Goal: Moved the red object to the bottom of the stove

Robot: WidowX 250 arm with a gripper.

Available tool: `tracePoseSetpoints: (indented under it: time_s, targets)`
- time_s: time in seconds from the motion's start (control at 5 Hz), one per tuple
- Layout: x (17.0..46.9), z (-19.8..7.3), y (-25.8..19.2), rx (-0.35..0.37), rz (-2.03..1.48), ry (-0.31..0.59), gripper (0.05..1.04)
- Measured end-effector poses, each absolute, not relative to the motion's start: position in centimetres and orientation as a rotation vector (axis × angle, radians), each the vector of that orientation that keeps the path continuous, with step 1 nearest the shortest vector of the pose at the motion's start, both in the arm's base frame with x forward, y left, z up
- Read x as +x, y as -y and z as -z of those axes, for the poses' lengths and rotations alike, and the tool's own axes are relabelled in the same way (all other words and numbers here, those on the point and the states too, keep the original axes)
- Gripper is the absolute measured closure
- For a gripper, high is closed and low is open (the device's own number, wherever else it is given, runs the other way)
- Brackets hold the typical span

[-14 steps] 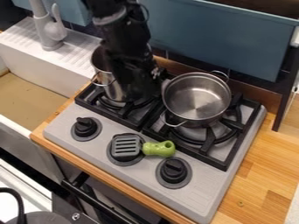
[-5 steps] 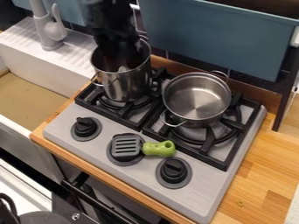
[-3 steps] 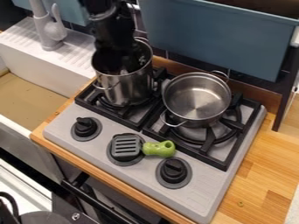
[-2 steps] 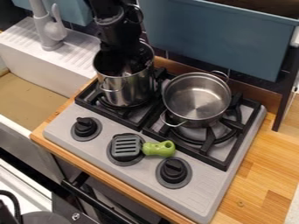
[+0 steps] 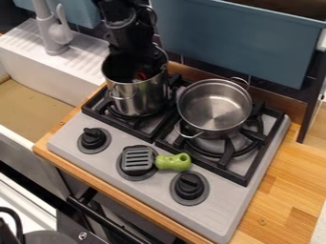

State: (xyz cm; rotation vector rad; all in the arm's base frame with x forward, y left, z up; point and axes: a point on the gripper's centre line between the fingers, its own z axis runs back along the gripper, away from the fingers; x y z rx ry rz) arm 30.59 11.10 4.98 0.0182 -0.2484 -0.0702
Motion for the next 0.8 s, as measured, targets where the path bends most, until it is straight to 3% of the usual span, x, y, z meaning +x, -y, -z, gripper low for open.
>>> tracePoseSetpoints:
  time_s: [0.4,0.6,0.8]
  targets:
    - [31.0,-4.8,-11.9,0.031,0.064,0.258,0.692]
    - [31.3,-4.9,-12.4,0.035,0.057,0.262,0.899]
    - [31.9,-5.2,-12.7,0.022,0.053,0.252,1.005]
